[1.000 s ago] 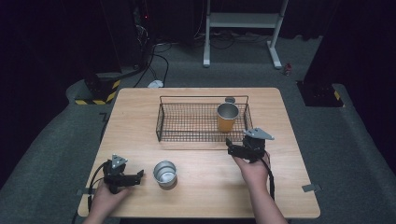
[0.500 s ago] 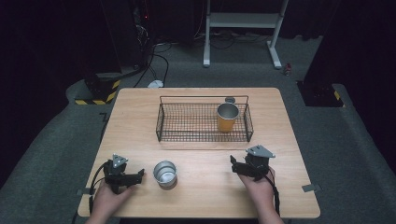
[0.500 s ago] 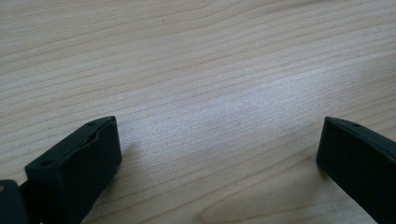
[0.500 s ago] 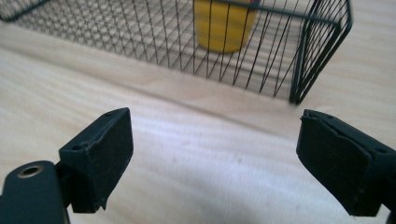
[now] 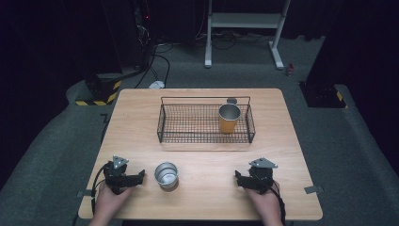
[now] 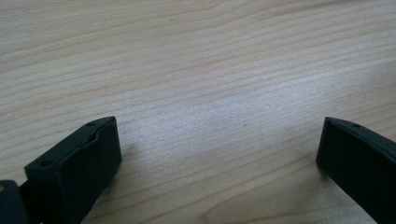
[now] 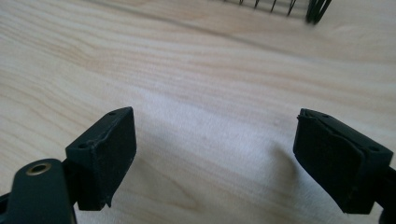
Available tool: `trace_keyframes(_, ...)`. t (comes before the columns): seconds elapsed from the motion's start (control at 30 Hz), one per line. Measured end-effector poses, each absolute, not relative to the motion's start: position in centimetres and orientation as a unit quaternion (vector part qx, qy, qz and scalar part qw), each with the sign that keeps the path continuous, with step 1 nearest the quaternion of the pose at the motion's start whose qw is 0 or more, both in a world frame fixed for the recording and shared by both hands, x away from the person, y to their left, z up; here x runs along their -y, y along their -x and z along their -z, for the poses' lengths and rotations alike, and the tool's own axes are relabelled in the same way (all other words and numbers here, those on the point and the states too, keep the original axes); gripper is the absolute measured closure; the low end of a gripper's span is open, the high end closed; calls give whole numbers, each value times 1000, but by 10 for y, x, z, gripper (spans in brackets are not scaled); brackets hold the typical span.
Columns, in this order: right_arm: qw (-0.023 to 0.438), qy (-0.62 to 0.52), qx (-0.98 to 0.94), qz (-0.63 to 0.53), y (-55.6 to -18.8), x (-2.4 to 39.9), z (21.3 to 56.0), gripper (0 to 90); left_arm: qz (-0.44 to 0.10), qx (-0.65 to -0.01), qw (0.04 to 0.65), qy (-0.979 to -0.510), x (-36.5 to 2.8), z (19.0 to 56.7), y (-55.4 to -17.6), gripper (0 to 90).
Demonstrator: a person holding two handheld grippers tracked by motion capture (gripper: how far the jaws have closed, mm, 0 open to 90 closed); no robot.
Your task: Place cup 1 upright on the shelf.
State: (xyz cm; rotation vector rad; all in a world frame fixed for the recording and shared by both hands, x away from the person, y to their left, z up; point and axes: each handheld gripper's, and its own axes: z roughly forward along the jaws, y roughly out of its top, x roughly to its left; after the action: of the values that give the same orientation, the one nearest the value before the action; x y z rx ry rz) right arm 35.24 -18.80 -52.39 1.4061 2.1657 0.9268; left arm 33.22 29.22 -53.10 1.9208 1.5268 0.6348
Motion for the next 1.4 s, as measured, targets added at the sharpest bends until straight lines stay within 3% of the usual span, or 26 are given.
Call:
trace_keyframes(0.5,201,-483,-791,-319,-354,187,525,100,-230,-575,296,-727,-290,529,-335,5)
trace_keyframes(0.63,201,-482,-791,-319,-353,187,525,101,-189,-553,328,-742,-293,525,-336,15)
trace_keyframes(1.4,200,-483,-791,-318,-352,185,525,99,-197,-496,410,-740,-294,492,-316,4)
